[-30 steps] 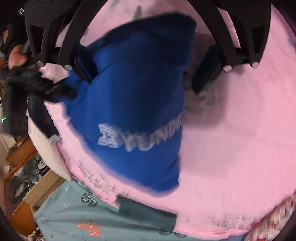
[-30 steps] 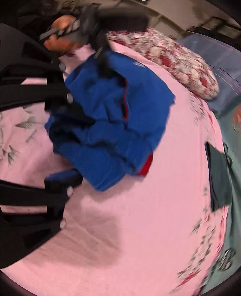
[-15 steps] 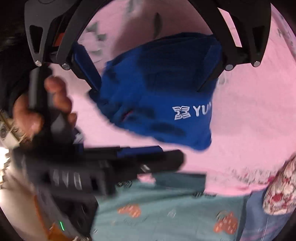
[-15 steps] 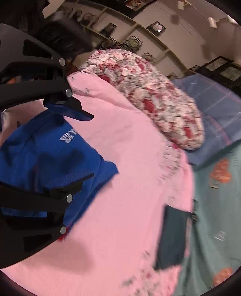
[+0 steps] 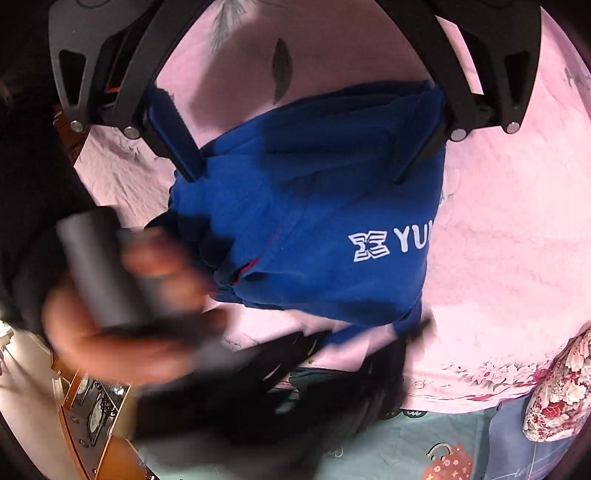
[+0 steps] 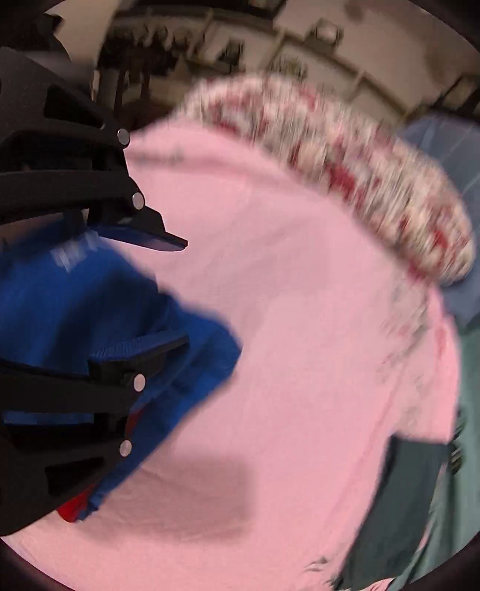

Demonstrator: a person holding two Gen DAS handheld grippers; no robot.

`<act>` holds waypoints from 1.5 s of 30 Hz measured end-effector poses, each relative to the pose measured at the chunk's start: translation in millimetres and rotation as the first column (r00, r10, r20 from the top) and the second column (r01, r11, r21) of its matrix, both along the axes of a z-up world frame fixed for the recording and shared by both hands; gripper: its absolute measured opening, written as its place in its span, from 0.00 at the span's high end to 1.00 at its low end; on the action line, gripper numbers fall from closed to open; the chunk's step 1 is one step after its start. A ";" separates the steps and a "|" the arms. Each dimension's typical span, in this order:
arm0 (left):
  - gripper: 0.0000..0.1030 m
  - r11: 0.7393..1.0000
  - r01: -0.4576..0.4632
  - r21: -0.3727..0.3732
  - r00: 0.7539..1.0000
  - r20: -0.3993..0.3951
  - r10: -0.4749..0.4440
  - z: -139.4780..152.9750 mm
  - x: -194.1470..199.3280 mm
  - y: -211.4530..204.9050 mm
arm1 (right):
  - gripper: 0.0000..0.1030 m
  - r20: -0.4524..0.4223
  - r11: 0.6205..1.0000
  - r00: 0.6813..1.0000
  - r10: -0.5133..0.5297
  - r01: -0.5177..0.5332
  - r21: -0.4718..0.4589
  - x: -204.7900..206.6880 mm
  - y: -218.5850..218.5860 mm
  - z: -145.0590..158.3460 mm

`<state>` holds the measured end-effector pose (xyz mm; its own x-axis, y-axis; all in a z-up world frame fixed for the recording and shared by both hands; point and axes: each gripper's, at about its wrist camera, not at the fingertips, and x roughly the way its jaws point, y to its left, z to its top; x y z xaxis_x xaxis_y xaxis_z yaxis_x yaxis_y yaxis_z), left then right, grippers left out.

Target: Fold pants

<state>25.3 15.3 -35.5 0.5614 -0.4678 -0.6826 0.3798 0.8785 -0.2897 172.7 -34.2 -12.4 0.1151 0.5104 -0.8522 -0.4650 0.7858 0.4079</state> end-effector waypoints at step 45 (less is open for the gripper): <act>0.02 0.915 -0.148 -0.375 0.949 -0.315 0.024 -24.5 78.6 87.7 | 0.08 -0.111 0.881 0.937 -0.331 0.349 0.319 -112.8 -186.6 -33.1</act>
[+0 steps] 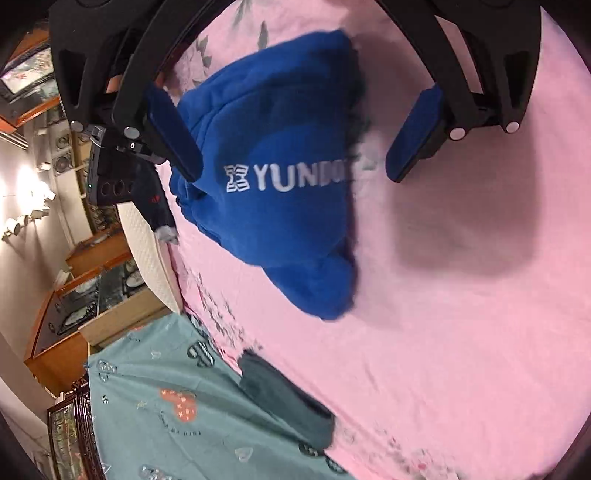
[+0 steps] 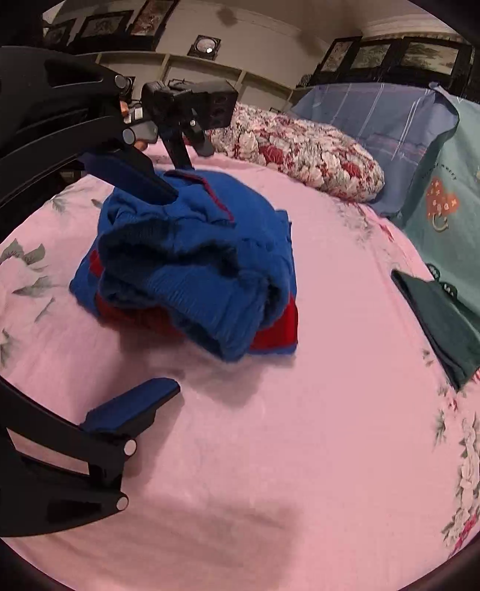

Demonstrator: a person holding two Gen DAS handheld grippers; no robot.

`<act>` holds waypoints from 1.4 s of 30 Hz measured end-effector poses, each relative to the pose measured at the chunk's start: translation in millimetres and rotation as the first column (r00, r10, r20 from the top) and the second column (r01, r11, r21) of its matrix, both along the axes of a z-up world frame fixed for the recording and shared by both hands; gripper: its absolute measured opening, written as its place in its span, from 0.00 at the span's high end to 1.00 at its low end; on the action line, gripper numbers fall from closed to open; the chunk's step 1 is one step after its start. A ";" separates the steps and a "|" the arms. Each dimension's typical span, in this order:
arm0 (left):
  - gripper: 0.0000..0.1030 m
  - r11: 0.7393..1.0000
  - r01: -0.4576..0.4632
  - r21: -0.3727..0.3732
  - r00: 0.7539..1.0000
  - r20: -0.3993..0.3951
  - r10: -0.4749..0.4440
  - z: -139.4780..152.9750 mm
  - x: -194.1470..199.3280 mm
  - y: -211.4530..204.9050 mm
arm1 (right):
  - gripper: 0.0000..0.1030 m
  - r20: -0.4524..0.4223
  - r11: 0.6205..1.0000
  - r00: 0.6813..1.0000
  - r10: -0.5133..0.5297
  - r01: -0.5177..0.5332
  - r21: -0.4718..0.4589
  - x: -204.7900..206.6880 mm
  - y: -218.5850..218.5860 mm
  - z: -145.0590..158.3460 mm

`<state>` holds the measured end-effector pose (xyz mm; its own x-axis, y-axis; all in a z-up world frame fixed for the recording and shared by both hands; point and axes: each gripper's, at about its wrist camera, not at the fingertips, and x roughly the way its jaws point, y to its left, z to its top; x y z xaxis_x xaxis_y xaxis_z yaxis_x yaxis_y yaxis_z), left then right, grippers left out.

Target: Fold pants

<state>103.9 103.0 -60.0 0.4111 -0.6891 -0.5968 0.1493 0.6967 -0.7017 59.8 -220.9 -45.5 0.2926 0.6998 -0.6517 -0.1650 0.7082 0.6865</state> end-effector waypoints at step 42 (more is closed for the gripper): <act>0.02 0.833 -0.286 0.474 0.914 0.395 0.090 126.4 186.4 -67.3 | 0.01 0.462 0.800 0.882 -0.095 0.344 -0.492 217.4 6.9 101.9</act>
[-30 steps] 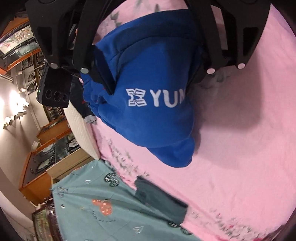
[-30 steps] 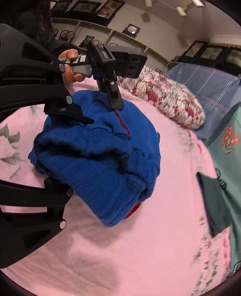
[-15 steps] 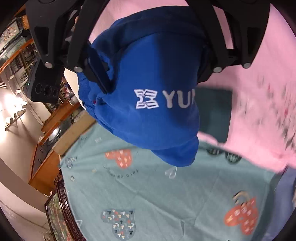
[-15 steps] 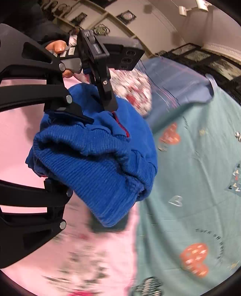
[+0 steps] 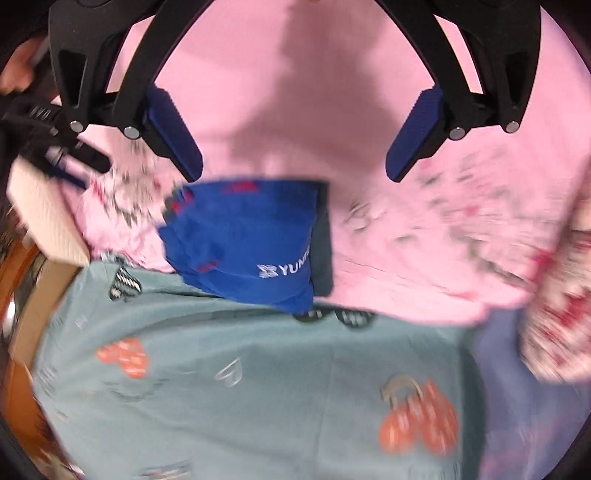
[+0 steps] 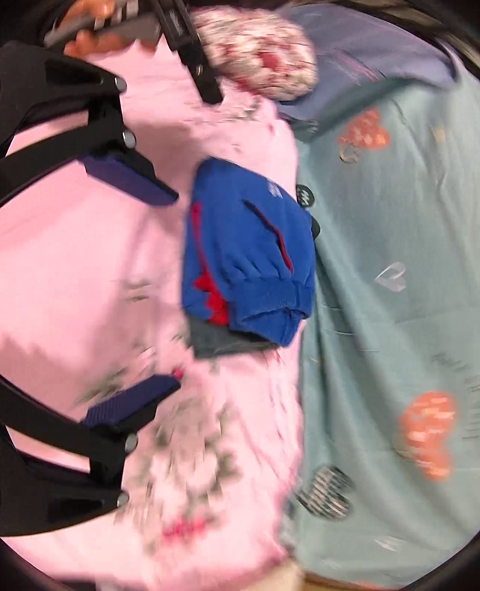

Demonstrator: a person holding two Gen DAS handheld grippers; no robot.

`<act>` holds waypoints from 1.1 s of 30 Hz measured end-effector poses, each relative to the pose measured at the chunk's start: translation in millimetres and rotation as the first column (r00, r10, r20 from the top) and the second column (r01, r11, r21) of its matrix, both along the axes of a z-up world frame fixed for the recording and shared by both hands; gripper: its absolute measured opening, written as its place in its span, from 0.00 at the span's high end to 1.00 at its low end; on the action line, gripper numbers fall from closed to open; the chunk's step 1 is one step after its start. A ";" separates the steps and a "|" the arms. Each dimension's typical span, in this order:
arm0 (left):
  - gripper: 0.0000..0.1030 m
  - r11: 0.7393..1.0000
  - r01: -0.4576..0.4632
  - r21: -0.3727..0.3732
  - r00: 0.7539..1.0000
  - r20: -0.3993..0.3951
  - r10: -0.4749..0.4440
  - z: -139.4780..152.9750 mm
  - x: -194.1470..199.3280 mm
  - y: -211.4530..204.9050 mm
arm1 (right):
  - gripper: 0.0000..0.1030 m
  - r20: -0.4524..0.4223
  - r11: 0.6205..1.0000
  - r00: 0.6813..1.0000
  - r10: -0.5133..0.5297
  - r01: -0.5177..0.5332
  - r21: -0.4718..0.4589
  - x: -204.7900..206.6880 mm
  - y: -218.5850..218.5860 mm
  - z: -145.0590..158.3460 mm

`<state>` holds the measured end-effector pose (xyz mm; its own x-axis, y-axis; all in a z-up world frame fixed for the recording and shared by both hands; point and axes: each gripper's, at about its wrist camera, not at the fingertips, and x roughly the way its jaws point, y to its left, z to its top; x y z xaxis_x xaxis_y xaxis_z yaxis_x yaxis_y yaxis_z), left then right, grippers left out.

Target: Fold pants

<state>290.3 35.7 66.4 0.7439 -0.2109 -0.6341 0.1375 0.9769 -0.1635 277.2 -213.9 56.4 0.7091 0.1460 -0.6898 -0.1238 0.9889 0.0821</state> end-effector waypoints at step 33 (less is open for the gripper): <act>0.02 0.995 -0.067 0.075 0.997 0.042 0.064 -4.7 -291.5 0.9 | 0.01 0.196 0.978 0.971 -0.136 0.163 -0.129 -302.3 3.0 21.2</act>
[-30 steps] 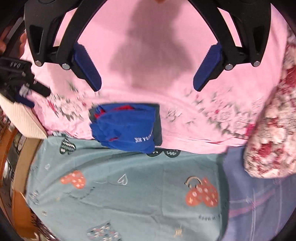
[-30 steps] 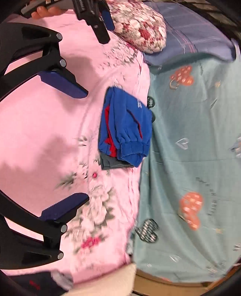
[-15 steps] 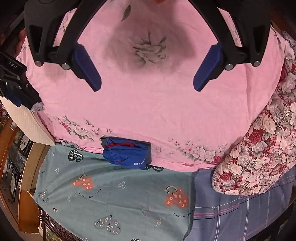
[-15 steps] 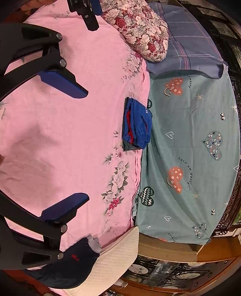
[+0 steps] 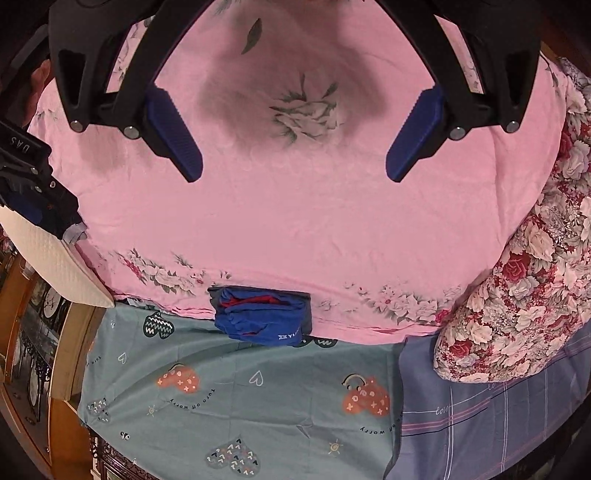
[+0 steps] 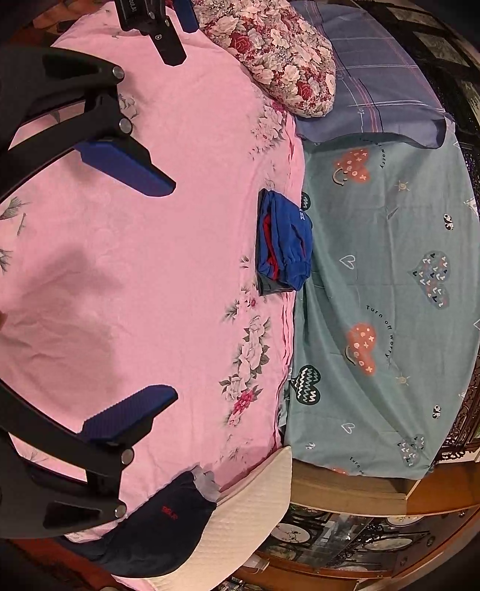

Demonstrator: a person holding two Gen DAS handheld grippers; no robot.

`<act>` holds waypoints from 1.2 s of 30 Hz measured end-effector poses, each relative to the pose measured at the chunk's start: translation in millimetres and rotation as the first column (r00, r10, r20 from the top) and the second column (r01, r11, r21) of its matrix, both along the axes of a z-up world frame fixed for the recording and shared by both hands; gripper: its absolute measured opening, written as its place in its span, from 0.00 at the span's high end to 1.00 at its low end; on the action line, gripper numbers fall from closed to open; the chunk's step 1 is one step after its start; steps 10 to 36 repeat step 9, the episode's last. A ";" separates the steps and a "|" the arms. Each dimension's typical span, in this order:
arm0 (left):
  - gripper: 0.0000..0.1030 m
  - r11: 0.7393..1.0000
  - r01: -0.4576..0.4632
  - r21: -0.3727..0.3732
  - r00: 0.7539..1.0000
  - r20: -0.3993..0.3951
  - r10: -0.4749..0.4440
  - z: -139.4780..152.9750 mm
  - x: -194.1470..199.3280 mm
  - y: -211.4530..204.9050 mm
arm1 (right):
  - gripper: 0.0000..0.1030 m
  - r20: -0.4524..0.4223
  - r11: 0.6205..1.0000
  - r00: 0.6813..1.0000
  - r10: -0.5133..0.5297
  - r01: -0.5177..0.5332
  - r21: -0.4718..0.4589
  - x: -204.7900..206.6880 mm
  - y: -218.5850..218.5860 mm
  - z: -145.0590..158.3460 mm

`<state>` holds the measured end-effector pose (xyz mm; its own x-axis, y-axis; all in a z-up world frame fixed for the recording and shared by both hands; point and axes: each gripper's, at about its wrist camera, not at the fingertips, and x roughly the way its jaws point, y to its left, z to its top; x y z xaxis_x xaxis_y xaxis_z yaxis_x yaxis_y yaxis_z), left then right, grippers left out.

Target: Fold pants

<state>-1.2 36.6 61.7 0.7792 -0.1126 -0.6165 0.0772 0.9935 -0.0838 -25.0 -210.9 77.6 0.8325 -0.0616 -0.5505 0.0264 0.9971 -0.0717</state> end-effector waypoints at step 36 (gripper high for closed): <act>0.02 0.997 -0.051 0.049 0.999 -0.012 0.052 -7.7 5.5 0.0 | 0.01 -0.007 1.000 1.000 -0.017 0.017 0.014 3.0 -5.0 -6.1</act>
